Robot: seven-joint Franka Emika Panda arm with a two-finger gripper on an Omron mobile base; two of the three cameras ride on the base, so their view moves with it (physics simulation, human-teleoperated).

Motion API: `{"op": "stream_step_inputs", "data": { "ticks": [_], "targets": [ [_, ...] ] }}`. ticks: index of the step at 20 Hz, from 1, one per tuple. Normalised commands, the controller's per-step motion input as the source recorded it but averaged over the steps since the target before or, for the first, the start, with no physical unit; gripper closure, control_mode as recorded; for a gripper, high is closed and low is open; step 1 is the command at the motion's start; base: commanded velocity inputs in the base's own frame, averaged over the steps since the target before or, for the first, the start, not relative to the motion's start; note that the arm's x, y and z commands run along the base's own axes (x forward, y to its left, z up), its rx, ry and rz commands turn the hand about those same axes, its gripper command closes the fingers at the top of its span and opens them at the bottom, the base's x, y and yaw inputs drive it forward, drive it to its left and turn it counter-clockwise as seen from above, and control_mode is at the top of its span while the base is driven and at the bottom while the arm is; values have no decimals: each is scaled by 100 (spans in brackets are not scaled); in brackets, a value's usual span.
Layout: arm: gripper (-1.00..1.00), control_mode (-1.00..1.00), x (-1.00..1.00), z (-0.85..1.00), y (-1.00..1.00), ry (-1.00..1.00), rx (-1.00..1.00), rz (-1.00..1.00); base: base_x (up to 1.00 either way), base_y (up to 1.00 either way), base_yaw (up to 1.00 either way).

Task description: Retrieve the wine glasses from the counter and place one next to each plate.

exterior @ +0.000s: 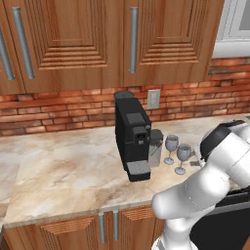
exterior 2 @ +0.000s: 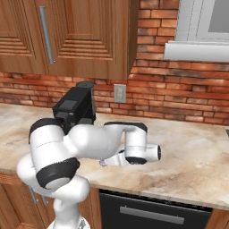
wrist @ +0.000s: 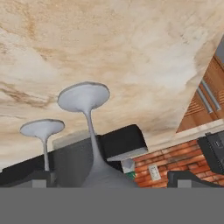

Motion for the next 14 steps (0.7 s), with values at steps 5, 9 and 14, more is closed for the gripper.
{"op": "stream_step_inputs", "data": {
  "ticks": [5,9,14],
  "targets": [
    [-100,-100,6,-14,0,-1,0,0,0,0,0],
    [-100,-100,0,-19,1,0,0,0,0,0,0],
    [-100,-100,16,-36,5,0,0,0,0,0,0]
  ]
}}
